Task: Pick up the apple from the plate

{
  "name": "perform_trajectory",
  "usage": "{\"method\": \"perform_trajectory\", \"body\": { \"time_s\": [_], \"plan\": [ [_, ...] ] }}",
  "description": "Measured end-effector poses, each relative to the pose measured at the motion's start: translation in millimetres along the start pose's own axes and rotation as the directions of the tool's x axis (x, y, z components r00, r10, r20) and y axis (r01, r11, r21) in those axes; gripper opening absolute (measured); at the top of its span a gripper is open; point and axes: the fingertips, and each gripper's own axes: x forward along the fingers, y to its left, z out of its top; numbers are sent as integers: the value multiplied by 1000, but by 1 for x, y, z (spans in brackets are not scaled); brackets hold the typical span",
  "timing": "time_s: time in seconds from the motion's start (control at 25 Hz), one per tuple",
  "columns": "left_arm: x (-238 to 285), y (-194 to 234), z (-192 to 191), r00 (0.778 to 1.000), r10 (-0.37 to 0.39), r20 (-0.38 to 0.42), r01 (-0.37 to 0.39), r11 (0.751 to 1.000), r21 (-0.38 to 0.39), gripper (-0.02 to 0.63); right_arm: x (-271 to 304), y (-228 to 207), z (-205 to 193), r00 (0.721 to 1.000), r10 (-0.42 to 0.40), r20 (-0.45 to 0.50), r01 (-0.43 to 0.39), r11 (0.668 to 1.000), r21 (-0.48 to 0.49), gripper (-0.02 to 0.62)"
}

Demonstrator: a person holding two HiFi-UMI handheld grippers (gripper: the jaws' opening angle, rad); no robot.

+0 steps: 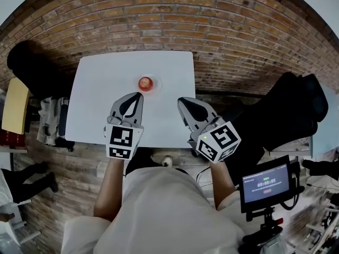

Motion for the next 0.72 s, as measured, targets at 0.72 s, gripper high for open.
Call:
{"method": "perform_trajectory", "body": {
  "time_s": [0.72],
  "plan": [
    [48,16,-32,995,-98,-29,97,995,-37,9,40,-24,-30,994,-39,-105,46,997,59,3]
  ]
}}
